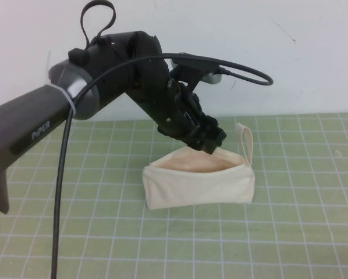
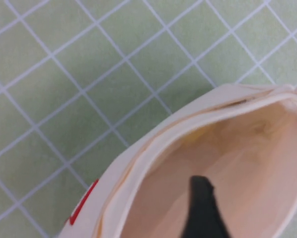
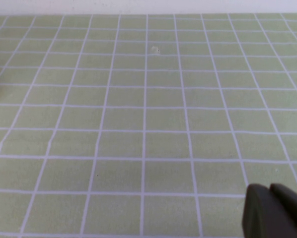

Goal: Put eraser into pencil case

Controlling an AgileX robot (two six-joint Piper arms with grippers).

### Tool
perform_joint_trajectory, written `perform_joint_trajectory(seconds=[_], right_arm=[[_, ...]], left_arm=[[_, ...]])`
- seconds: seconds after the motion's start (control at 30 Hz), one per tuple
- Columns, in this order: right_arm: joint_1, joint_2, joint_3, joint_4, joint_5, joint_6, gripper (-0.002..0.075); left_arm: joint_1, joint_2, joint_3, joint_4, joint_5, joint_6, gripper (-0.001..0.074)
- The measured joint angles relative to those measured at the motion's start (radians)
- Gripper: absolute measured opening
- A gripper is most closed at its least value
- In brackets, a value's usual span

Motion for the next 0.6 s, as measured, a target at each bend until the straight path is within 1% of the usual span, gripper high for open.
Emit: perform_joint_trajectory(seconds=[0.07,0.2,0.27,0.33,0.43,0.53,0.6], right_arm=[[0.0,0.0,0.0,0.0,0.0,0.0,-0.0001],[0.0,0.0,0.0,0.0,0.0,0.0,-0.0001],[0.0,0.0,0.0,0.0,0.0,0.0,-0.0001],[0.0,0.0,0.0,0.0,0.0,0.0,-0.0001],[0.0,0.0,0.0,0.0,0.0,0.0,-0.0001],[0.0,0.0,0.0,0.0,0.0,0.0,-0.0001],[0.0,0.0,0.0,0.0,0.0,0.0,-0.0001]], left_arm=[[0.0,-0.016,0.0,0.038,-0.002,-0.027,0.0322],[0.0,-0.096,0.0,0.176,-0.014,-0.118,0.0112],[0.0,-0.164,0.0,0.276,-0.014,-0.171,0.0048],[0.0,-0.243,0.0,0.386,-0.01,-0.235,0.0021],[0.0,-0.361,0.0,0.508,0.001,-0.298,0.0008],[0.0,-0.482,0.0,0.547,0.009,-0.324,0.0002],[0.0,-0.578,0.029,0.559,-0.02,-0.342,0.0001]])
